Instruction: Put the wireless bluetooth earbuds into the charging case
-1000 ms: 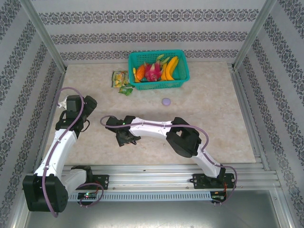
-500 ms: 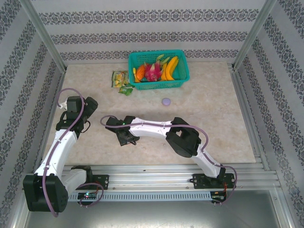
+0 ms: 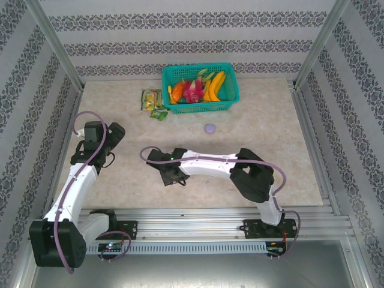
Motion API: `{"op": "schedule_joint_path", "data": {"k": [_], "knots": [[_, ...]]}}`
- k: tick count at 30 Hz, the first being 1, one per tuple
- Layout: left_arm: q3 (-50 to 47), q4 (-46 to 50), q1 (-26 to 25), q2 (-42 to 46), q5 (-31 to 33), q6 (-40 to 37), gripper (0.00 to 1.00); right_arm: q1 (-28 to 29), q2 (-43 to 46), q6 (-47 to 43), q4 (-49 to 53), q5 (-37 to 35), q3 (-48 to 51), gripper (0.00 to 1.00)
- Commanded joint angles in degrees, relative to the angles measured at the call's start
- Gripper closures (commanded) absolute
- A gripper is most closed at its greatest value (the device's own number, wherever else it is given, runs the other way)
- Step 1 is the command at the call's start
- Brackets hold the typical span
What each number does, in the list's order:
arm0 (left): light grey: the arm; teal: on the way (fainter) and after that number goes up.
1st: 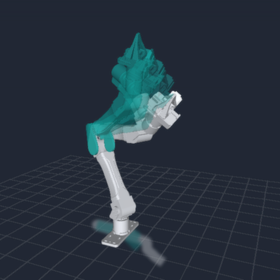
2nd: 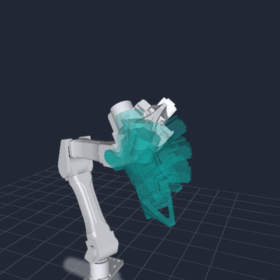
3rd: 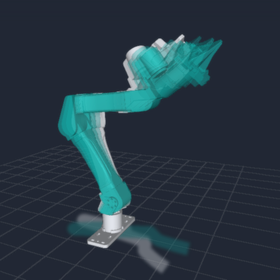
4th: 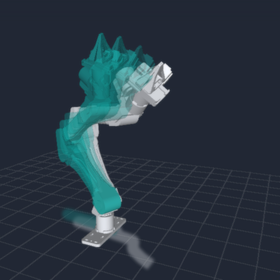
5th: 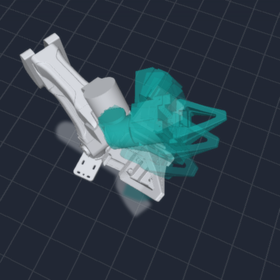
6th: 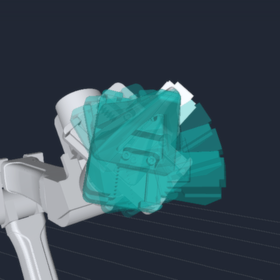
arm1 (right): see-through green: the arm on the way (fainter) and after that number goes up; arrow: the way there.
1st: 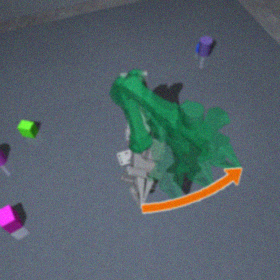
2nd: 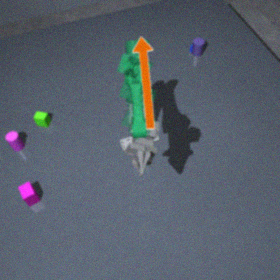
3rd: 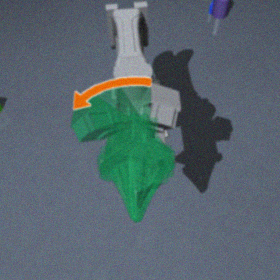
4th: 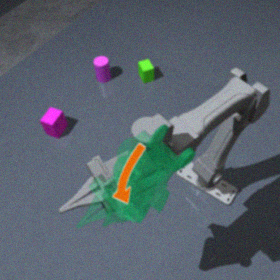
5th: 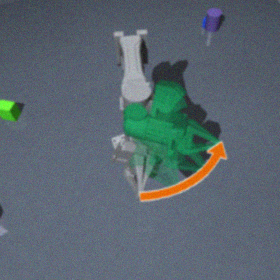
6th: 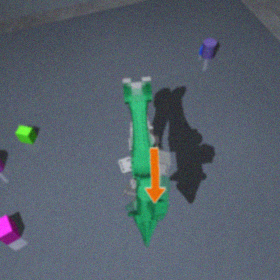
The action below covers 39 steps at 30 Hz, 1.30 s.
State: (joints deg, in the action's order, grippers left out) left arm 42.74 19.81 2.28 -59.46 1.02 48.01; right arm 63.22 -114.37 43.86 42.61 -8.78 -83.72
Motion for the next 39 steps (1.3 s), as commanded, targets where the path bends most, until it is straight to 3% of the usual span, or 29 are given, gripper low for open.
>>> {"op": "schedule_joint_path", "data": {"k": [1, 8, 13, 18, 26, 39], "knots": [[0.26, -2.53, 0.57, -0.95, -2.88, -1.24, 0.00, -3.26, 4.14, 1.36, -1.31, -2.42, 5.19, 0.54], [1.23, -4.81, -0.20, -3.89, -8.50, -0.90, 0.00, -10.74, 7.92, -0.39, -3.00, -2.41, 12.24, 0.53], [2.29, -6.83, -3.72, -7.06, -10.58, -0.36, 0.00, -16.13, 9.00, -0.62, -5.07, -1.24, 15.71, 0.52], [2.05, -12.54, -9.57, -10.86, -12.48, 2.35, 0.00, -21.20, 11.28, 2.47, -9.29, 1.27, 20.33, 0.52], [4.85, -15.90, -22.45, -17.67, -8.82, 2.44, 0.00, -25.71, 14.80, 6.75, -12.04, 2.70, 22.20, 0.52], [-4.93, -47.13, -33.10, -29.55, -16.15, 5.80, 0.03, -32.99, 18.70, 14.67, -19.23, 9.49, 24.87, 0.51]]}}
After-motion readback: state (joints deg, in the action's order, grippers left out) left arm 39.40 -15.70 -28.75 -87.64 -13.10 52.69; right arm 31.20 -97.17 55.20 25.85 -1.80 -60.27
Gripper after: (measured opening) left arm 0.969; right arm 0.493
